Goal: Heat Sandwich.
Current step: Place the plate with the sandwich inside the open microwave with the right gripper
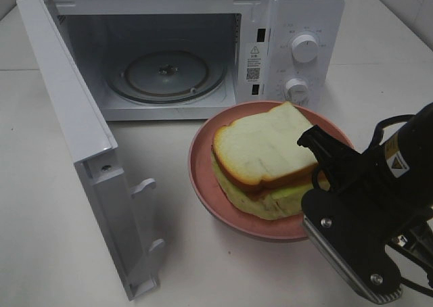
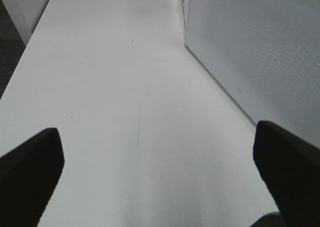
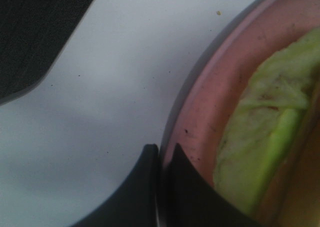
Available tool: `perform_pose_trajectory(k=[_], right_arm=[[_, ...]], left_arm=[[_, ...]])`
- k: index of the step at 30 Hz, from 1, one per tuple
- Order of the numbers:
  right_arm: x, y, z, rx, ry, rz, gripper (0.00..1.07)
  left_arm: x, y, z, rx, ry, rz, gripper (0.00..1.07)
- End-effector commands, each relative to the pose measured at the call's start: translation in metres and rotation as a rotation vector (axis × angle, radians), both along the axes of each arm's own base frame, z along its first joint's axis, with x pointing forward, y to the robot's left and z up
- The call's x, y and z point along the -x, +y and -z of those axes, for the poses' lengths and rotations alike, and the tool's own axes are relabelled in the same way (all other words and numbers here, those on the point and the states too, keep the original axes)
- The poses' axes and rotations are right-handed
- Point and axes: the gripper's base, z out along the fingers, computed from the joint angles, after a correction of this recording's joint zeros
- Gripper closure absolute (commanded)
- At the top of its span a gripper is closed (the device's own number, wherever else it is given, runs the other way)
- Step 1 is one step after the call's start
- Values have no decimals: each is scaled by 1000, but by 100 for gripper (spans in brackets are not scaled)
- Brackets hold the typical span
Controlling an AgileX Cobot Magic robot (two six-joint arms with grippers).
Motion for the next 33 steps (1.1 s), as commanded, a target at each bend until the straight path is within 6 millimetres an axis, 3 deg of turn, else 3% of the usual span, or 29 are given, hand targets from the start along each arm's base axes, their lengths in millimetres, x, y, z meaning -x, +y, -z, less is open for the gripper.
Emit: perform_pose_trajectory(k=[1, 14, 33], right_arm=[[-2, 1, -2, -22, -19, -8, 107], [-16, 21, -11, -65, -4, -38, 107], [-63, 62, -15, -48, 24, -53, 107]], left_arm=[[2, 0, 0, -2, -20, -5, 9], [2, 0, 0, -2, -20, -5, 9], [2, 0, 0, -2, -20, -5, 9]])
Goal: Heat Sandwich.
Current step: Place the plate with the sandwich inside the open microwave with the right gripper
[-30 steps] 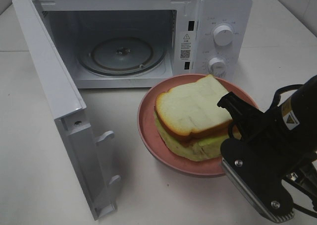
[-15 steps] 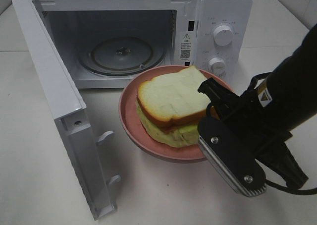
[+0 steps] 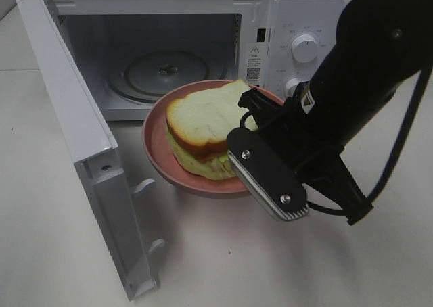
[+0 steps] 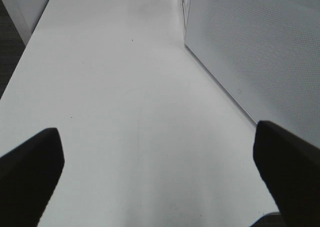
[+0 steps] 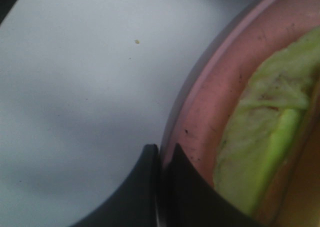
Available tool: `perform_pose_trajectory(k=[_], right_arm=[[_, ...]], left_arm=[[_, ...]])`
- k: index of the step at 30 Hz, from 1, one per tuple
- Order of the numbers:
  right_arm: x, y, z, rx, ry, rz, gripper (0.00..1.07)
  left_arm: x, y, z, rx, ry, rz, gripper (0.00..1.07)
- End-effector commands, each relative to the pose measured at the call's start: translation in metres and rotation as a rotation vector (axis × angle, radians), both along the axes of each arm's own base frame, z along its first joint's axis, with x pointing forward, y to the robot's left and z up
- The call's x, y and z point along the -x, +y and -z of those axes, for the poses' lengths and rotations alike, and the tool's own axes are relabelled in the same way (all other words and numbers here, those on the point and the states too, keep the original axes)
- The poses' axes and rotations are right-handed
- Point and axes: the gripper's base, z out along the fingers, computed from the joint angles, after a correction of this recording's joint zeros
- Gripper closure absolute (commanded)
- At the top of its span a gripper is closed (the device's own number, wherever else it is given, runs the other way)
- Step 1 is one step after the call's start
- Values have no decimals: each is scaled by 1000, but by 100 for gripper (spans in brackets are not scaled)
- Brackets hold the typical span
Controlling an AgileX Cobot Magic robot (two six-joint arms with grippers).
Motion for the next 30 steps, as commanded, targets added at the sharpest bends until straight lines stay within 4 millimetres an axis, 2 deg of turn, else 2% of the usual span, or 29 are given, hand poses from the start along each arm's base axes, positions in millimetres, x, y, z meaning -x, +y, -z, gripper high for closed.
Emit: perform_pose_trajectory(k=[1, 9, 13, 30], right_arm=[[-12, 11, -5, -10, -16, -28, 107], [-31, 27, -5, 0, -5, -31, 107], [-47, 40, -5, 6, -9, -35, 107], [-81, 69, -1, 11, 2, -23, 107]], left_arm=[[2, 0, 0, -2, -20, -5, 9], [2, 0, 0, -2, -20, -5, 9], [2, 0, 0, -2, -20, -5, 9], [2, 0, 0, -2, -20, -5, 9]])
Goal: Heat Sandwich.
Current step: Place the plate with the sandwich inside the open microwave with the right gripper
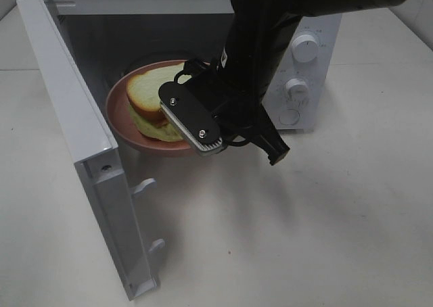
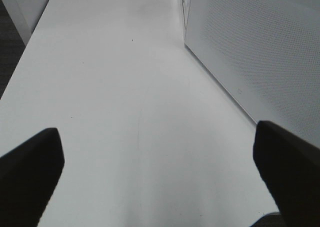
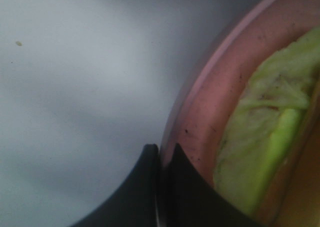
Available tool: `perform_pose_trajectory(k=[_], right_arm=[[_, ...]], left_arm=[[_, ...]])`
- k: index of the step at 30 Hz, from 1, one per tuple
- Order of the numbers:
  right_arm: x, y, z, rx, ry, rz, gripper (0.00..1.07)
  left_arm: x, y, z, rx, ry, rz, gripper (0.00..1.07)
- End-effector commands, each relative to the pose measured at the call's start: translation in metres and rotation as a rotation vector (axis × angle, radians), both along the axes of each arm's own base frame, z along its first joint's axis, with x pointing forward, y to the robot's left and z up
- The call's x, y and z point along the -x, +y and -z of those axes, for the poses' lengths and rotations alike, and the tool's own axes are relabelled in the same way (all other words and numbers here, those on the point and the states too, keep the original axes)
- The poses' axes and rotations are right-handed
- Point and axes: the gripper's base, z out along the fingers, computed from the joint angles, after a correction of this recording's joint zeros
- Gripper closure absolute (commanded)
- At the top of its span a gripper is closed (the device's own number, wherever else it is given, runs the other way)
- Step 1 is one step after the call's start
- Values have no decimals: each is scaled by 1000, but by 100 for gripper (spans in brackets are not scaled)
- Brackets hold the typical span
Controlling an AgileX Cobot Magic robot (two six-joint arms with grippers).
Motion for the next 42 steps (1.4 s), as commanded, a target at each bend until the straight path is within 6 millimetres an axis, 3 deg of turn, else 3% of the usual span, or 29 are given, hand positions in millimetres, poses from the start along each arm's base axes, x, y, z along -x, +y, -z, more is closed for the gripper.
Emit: perform_pose_trajectory(k=[1, 16, 30, 42], right_arm=[[-6, 5, -4, -13, -17, -4, 107], [-35, 28, 9, -9, -3, 103, 107], [-64, 52, 9, -60, -20, 197, 107], [-86, 63, 20, -86, -50, 292, 107]], left_arm=[[2, 0, 0, -2, -20, -5, 9], [2, 0, 0, -2, -20, -5, 9], [2, 0, 0, -2, -20, -5, 9], [2, 0, 0, -2, -20, -5, 9]])
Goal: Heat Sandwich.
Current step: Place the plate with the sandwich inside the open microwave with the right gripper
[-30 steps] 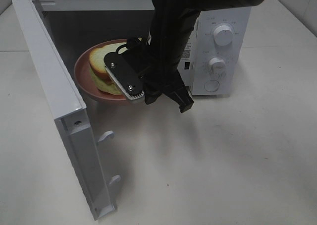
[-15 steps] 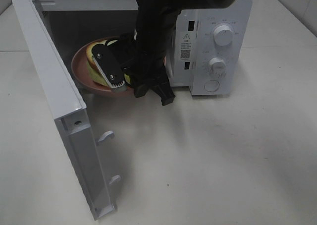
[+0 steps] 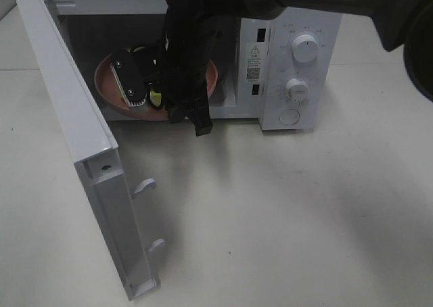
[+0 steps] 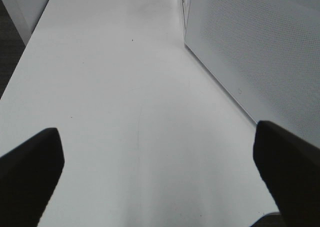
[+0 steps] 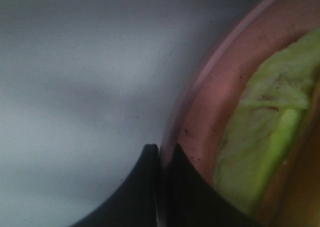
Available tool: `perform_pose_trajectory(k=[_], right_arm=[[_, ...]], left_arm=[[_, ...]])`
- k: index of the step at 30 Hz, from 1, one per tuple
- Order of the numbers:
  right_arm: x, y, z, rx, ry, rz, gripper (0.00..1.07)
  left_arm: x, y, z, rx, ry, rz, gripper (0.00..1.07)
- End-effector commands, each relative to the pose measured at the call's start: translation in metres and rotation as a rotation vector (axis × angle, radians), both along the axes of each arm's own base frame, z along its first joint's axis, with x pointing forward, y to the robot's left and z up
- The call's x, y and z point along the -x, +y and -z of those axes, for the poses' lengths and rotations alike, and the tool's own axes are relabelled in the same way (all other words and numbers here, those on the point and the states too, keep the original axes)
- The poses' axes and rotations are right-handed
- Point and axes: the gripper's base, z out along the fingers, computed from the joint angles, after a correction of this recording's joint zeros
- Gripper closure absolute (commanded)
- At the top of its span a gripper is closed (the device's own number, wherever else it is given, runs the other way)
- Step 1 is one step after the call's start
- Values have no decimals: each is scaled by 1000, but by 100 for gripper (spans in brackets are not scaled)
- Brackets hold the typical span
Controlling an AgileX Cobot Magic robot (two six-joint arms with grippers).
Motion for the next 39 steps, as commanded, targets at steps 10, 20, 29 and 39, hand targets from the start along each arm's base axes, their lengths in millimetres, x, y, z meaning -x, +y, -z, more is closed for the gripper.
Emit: perform_pose_trajectory(k=[10, 20, 29, 39], right_arm=[[-26, -7, -6, -52, -78, 89, 107], [-34, -9, 5, -53, -94, 84, 107], [-39, -6, 5, -80, -129, 91, 107], [-40, -6, 5, -106, -119, 195, 74]], left_arm=[[2, 0, 0, -2, -20, -5, 9], [2, 0, 0, -2, -20, -5, 9], [2, 0, 0, -2, -20, -5, 9], [2, 0, 0, -2, -20, -5, 9]])
